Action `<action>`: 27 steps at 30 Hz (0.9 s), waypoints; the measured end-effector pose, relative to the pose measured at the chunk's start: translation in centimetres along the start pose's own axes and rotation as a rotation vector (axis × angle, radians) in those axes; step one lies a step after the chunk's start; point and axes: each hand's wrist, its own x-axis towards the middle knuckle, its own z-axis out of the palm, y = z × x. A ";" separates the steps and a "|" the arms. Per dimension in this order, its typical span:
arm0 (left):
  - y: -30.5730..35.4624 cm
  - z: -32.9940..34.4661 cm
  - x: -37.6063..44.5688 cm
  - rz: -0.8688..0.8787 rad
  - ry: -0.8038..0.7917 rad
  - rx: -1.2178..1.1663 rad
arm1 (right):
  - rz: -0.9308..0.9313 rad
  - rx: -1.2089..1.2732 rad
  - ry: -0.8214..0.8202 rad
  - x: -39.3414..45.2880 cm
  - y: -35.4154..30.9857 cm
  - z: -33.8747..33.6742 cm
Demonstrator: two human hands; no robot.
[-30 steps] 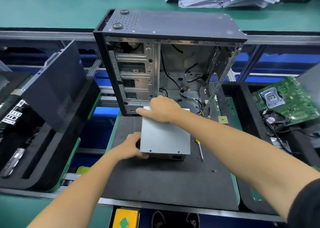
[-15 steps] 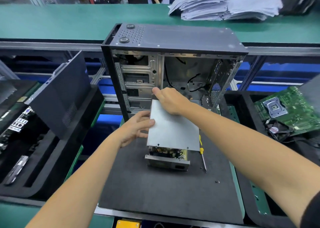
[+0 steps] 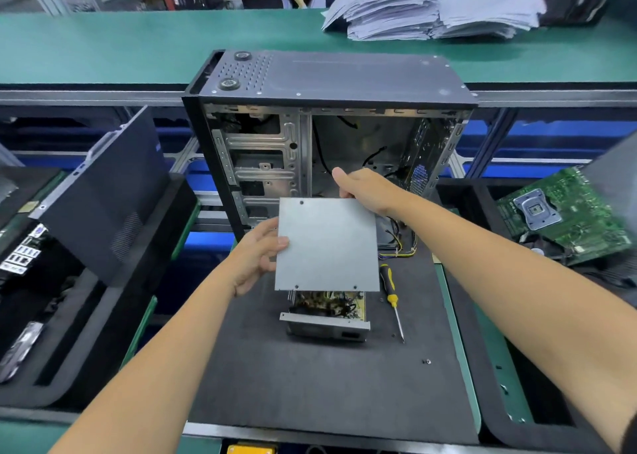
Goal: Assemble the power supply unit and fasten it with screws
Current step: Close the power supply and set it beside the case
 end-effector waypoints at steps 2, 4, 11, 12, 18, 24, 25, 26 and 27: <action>0.3 0.0 0.2 0.011 -0.005 0.006 | 0.036 0.104 0.012 0.0 0.0 -0.2; 0.3 -0.3 0.4 0.011 -0.001 0.006 | 0.115 0.287 -0.002 0.1 0.2 -0.5; -0.1 -0.8 0.6 -0.043 0.092 -0.102 | 0.251 0.436 -0.179 -1.1 2.1 -0.6; 0.0 -0.8 0.7 -0.051 0.112 -0.106 | 0.263 0.507 -0.237 -1.2 2.3 -0.6; 0.7 -0.7 1.1 -0.067 0.119 -0.118 | 0.223 0.569 -0.256 -1.4 2.6 0.0; 1.1 0.1 1.1 -0.062 0.086 -0.145 | 0.273 0.606 -0.213 -1.7 3.2 -0.5; 1.4 0.2 1.0 -0.069 0.078 -0.143 | 0.277 0.609 -0.218 -1.8 3.4 -0.6; 1.5 0.2 0.9 -0.077 0.066 -0.139 | 0.284 0.612 -0.226 -2.0 3.6 -0.5; 1.7 0.2 0.8 -0.086 0.050 -0.134 | 0.293 0.618 -0.231 -2.2 3.7 -0.4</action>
